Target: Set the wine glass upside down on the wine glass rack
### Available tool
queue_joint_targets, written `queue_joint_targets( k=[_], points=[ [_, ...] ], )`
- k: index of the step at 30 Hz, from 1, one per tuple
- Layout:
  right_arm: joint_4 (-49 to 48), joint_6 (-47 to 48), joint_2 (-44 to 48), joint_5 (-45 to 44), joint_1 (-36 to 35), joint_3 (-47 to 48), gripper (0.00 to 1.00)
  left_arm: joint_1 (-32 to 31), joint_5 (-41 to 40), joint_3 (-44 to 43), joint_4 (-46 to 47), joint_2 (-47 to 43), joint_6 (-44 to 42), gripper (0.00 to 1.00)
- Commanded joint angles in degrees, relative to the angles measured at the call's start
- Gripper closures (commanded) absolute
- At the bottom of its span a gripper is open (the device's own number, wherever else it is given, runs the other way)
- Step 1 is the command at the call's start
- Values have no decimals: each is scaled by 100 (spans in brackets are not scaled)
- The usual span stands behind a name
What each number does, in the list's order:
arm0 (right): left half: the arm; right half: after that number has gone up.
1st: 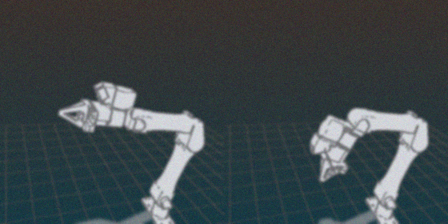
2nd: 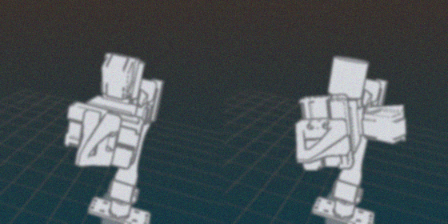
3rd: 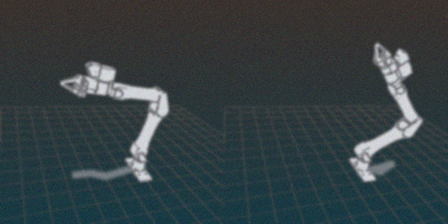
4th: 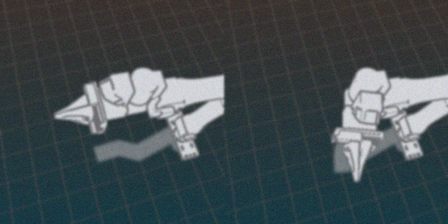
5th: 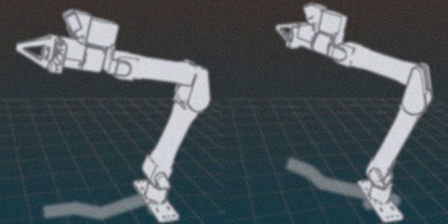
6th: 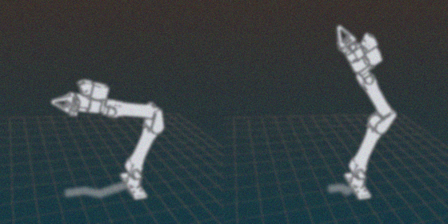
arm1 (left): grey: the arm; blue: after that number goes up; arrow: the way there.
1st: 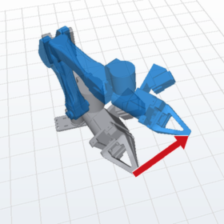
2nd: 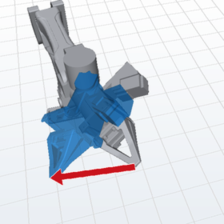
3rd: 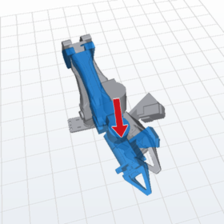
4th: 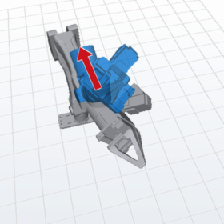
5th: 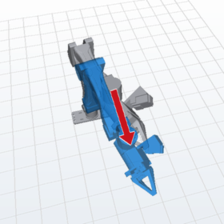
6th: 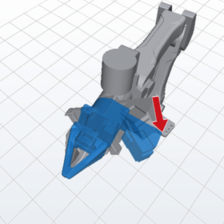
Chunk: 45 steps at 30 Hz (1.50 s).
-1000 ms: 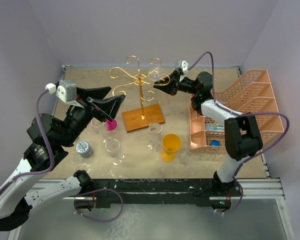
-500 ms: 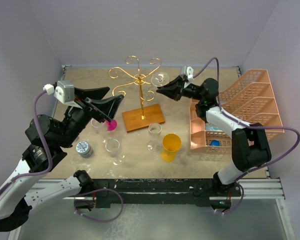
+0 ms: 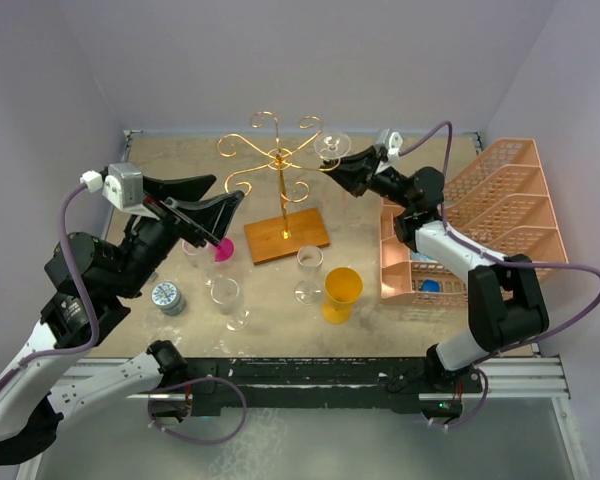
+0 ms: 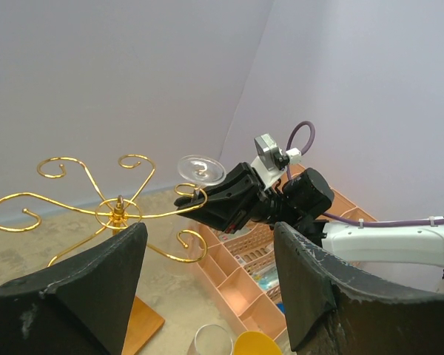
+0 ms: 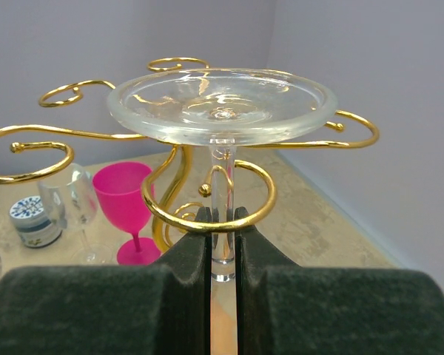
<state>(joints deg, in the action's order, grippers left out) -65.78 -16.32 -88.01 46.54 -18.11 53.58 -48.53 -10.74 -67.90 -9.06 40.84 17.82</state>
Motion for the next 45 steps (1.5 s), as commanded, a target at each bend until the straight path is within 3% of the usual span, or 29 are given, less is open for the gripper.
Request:
queue_joint_targets(
  k=[1,9,22,26,33,38,45],
  points=[
    [-483,51,307,-696,-26,-49,100,-22,-46,-30,53,-60,-7,33],
    [0,227,32,-827,-27,166,100,-20,-50,-22,47,-59,-25,33],
    [416,670,-301,-242,-85,387,86,-22,-117,24,79,-35,-55,33],
    [333,595,-211,-247,-88,276,77,-24,-128,27,56,-43,-76,33],
    [236,384,177,-688,-81,-109,52,-20,-160,45,18,-81,-121,33],
    [360,368,657,-1002,-86,-543,43,-22,-188,82,-34,-123,-139,33],
    [740,150,1609,-1691,-88,-1207,37,-24,-174,156,-112,-199,-130,33]
  ],
)
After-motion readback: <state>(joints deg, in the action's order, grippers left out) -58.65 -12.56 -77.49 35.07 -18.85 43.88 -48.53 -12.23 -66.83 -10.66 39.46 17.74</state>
